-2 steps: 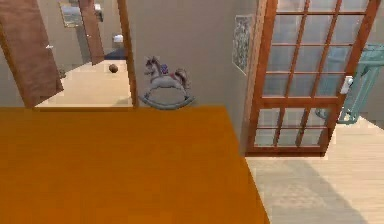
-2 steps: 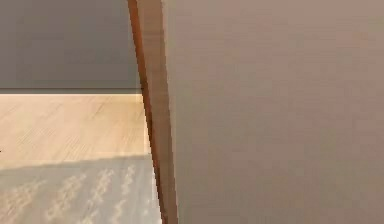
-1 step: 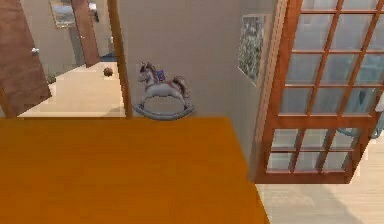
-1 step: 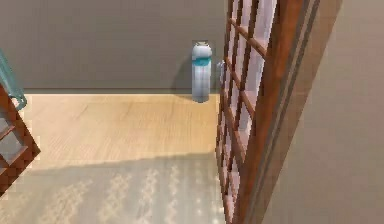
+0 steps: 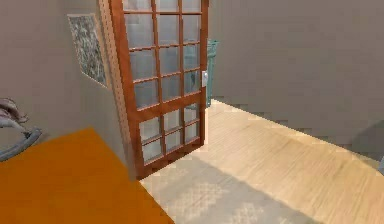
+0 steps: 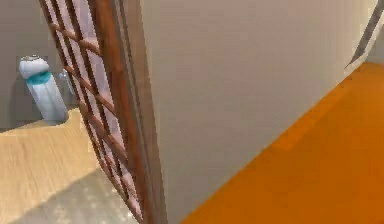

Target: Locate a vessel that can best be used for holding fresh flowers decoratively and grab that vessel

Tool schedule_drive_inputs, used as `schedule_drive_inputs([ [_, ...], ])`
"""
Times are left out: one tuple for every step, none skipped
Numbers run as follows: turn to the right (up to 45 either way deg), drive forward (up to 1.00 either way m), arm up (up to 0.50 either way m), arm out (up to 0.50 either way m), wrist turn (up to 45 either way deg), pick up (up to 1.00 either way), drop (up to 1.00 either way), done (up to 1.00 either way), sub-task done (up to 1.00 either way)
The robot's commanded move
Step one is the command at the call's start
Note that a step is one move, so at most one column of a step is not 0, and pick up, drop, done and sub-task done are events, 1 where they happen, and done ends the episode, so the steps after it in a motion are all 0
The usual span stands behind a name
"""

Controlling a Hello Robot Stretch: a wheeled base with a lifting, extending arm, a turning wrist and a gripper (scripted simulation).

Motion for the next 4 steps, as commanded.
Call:
schedule_drive_inputs([
  [0.0,0.45,0.0,0.0,0.0,0.0,0.0,0.0,0.0],
  [45.0,0.0,0.0,0.0,0.0,0.0,0.0,0.0,0.0],
  [6.0,0.0,0.0,0.0,0.0,0.0,0.0,0.0,0.0],
  [0.0,1.0,0.0,0.0,0.0,0.0,0.0,0.0,0.0],
])
